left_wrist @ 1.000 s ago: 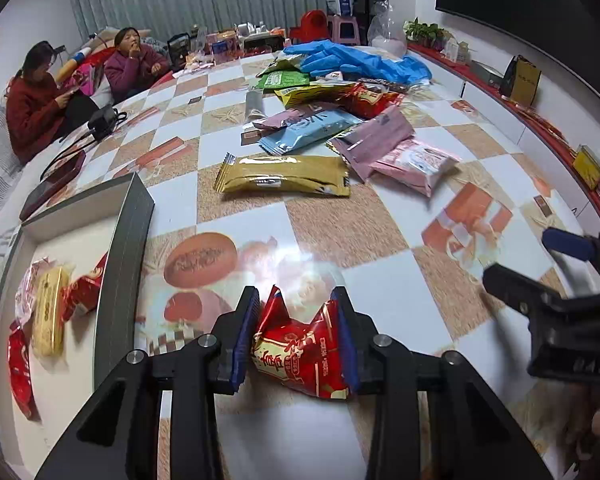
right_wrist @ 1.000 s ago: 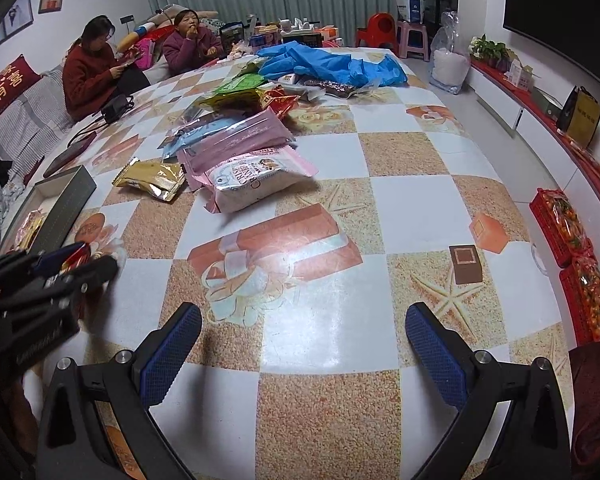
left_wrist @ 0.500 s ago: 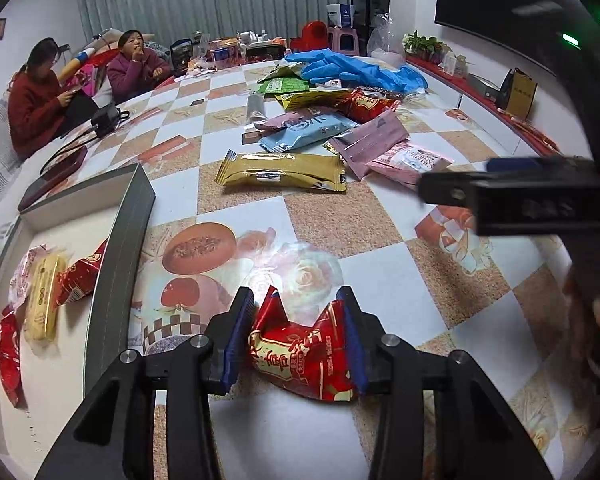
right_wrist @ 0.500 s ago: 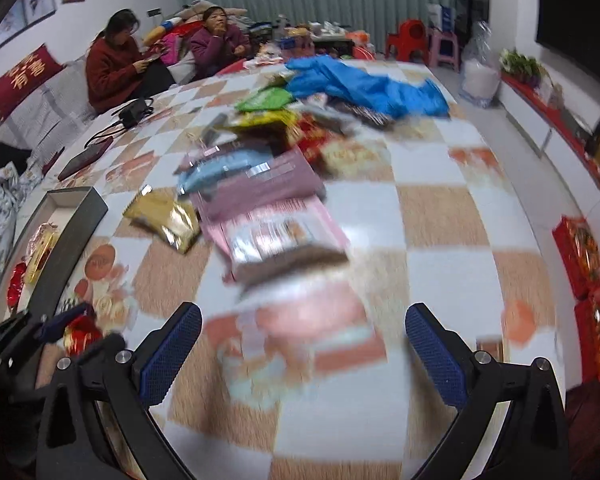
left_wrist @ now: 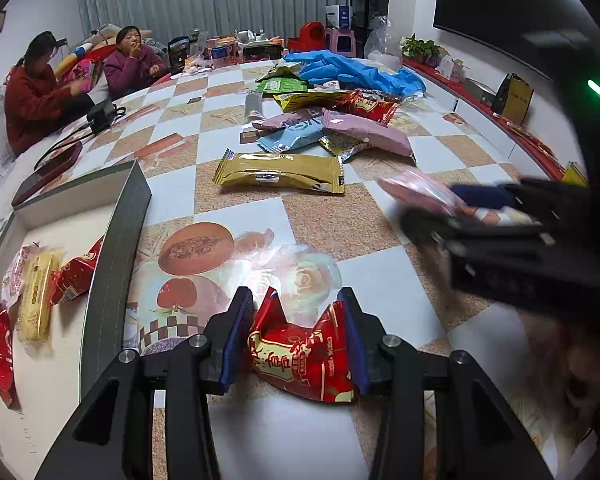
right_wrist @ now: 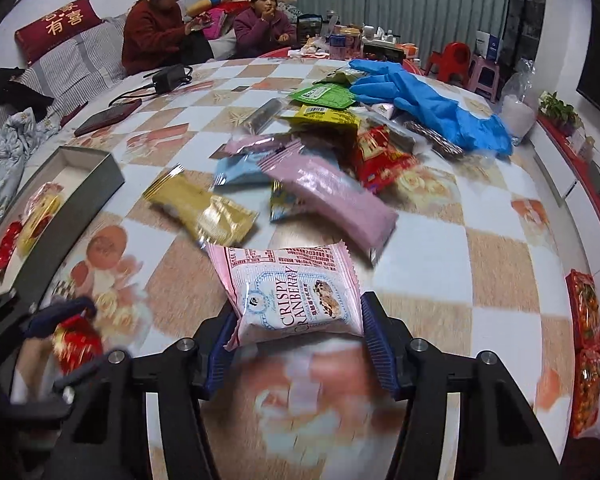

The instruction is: Organize snacks

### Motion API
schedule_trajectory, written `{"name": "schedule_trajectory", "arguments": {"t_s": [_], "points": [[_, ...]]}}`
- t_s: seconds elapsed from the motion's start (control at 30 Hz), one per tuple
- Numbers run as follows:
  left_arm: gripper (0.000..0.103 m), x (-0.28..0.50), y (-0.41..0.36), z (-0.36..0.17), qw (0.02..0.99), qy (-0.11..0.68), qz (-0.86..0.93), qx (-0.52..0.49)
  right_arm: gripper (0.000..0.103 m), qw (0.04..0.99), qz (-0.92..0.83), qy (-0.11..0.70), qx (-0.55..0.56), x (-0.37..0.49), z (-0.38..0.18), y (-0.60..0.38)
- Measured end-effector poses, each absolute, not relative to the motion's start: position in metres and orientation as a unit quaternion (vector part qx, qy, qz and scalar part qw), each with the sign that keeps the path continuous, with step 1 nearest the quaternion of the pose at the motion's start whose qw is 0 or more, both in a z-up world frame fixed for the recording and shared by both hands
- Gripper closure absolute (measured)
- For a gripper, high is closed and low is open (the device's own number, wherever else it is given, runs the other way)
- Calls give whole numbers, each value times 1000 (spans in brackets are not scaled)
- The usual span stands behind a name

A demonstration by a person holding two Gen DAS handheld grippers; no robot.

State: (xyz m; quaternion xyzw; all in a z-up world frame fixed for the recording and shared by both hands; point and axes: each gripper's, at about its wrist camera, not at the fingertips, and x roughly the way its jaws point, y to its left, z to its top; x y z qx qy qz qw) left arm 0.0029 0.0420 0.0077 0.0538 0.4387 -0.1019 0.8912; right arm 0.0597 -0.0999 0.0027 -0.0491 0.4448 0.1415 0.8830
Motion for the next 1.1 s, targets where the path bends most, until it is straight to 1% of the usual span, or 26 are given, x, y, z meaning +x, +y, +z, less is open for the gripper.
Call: {"name": "schedule_trajectory", "arguments": {"t_s": [0.2, 0.33, 0.4, 0.43, 0.47, 0.5, 0.53, 0.63, 0.77, 0.83, 0.9, 0.93, 1.1], "points": [[56, 2, 41, 8, 891, 439, -101, 55, 44, 895, 84, 438, -17, 3, 9, -126], [56, 0, 42, 8, 891, 440, -101, 56, 44, 893, 62, 445, -22, 1, 6, -127], [52, -1, 42, 8, 889, 442, -106, 58, 42, 889, 54, 453, -28, 6, 3, -126], [52, -1, 42, 8, 888, 442, -107, 58, 39, 889, 49, 454, -32, 8, 3, -125], [51, -1, 42, 7, 888, 443, -108, 57, 25, 887, 46, 458, -32, 7, 1, -125], [51, -1, 43, 7, 888, 443, -108, 55, 1, 880, 48, 471, -32, 9, -2, -125], [51, -2, 43, 8, 888, 443, -109, 54, 0, 877, 58, 475, -29, 10, -4, -125], [50, -3, 45, 8, 888, 443, -110, 49, 0, 878, 62, 474, -28, 8, -4, -126], [45, -4, 47, 9, 888, 444, -109, 45, 0, 879, 75, 470, -23, 6, -3, -125], [40, -5, 47, 9, 888, 444, -109, 45, 0, 880, 89, 466, -15, 4, -2, -126], [27, -7, 48, 10, 889, 444, -104, 45, 0, 881, 97, 463, -4, 4, -1, -129], [25, -8, 49, 10, 890, 443, -104, 45, 0, 882, 98, 462, 4, 4, 0, -131], [24, -15, 51, 11, 890, 441, -109, 42, 0, 884, 102, 456, 34, 4, 2, -140]]}}
